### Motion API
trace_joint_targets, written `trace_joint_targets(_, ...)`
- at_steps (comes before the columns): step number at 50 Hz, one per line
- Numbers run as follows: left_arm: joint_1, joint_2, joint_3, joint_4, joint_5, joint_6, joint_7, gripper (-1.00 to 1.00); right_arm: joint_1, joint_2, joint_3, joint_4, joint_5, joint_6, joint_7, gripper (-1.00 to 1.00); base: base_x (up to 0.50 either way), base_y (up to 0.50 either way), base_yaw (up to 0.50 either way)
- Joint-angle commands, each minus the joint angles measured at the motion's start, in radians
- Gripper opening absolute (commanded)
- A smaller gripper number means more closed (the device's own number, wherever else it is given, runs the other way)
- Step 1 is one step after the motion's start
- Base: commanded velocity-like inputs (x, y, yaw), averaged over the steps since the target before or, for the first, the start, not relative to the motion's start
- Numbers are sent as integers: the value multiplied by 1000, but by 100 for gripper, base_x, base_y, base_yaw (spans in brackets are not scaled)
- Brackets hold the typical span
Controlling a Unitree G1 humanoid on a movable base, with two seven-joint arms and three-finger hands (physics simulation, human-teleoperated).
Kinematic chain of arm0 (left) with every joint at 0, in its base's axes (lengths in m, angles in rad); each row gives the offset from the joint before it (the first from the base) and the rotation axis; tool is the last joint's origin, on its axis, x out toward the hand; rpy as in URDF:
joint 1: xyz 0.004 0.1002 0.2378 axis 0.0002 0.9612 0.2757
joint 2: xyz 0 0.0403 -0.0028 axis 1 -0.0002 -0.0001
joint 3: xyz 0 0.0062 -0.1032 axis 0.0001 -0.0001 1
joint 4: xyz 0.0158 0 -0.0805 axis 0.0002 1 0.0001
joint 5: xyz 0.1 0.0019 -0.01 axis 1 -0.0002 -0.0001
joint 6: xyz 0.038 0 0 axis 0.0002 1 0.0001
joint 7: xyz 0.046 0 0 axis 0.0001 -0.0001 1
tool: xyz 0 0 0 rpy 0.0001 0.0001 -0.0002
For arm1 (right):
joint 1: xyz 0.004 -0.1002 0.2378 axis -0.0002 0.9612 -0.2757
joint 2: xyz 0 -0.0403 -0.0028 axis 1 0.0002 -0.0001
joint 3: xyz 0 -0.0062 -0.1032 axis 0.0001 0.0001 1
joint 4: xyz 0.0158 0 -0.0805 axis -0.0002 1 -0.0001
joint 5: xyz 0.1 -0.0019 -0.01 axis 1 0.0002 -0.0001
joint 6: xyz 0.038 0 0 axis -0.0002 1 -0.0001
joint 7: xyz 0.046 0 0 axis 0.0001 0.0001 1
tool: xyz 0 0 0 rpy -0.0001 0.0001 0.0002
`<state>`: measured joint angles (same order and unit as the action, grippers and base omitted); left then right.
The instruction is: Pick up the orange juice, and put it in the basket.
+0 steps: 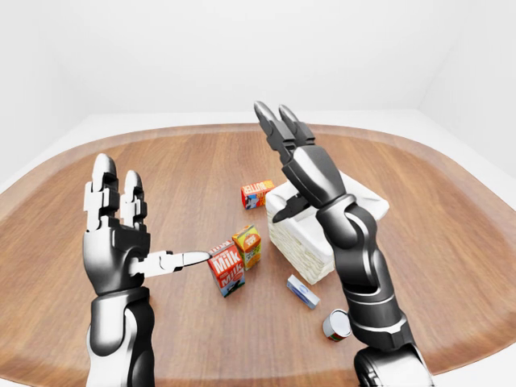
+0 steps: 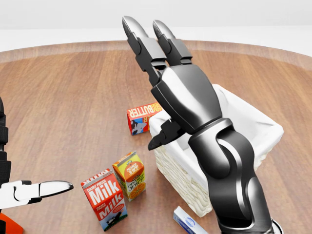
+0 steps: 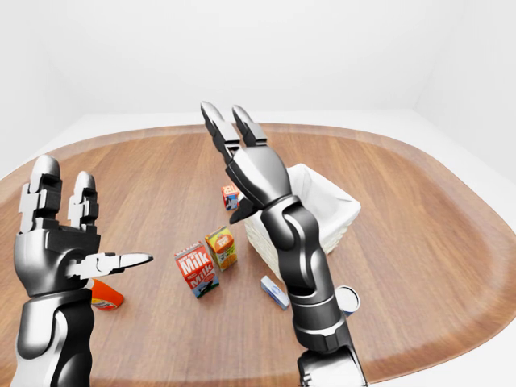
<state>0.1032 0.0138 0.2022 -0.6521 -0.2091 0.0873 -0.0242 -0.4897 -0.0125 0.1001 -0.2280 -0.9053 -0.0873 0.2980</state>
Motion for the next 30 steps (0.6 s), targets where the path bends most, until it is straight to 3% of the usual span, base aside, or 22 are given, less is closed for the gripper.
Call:
trace_joint_targets(1,-1,0,1,1,-2,0,1,100,-125,-1,7,142,-80,0,61,100,0,0,0)
trace_joint_targets(9,-1,0,-1,4,-1,0,2,100,-185,9,10,227,-109,0,107,100,0,0,0)
trace_joint_targets(30,-1,0,-2,6,-1,0,4,100,-305,7,27,540,-305,0,65,100,0,0,0)
